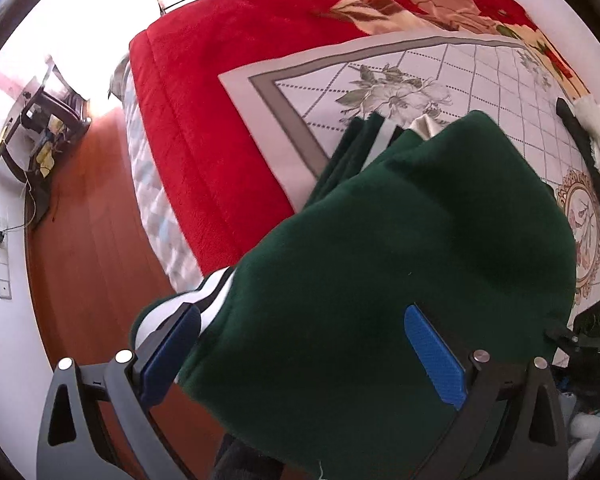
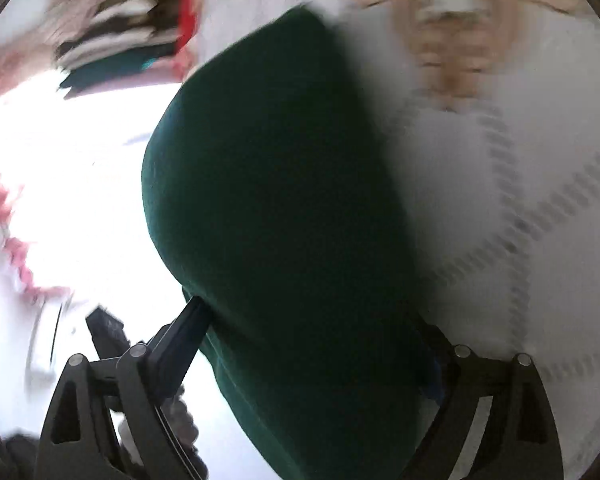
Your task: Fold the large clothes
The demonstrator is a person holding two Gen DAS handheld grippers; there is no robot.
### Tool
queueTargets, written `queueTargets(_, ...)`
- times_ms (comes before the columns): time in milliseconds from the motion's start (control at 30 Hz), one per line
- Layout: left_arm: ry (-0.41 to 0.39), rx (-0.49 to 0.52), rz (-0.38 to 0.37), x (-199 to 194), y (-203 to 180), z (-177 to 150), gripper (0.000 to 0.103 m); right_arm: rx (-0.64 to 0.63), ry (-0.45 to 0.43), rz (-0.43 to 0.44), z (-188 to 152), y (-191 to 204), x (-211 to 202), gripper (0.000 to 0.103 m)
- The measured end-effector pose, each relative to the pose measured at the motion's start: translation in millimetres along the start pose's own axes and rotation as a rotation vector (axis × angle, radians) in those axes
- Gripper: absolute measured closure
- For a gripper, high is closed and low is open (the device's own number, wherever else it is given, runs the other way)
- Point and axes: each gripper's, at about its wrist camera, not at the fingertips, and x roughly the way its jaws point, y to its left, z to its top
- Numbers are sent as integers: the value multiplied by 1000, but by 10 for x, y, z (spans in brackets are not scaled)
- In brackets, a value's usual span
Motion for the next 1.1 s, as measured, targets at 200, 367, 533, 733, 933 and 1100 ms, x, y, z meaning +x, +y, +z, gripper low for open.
queueTargets(200, -38, -19, 29, -127, -62, 72, 0, 98, -178, -54, -130, 195, -149, 57)
queueTargets(367, -55, -40, 25, -265, -176, 75, 0, 230, -344, 29, -352, 156, -634, 60)
queueTargets(533, -32, -73, -88, -166, -415, 54, 0, 306, -466, 16, -385, -309, -1281, 55)
queueTargets(733, 81, -185, -280, 207, -674, -41, 0, 320, -355, 4, -190, -798, -1563, 29)
queueTargets(933, 140, -245, -417, 680, -714, -193, 0, 254, -303, -5, -462, -800, -1606, 26)
queueTargets(1100, 84, -246, -504, 817, -790, -77, 0, 335, -279, 116, -659, -1214, -1513, 25)
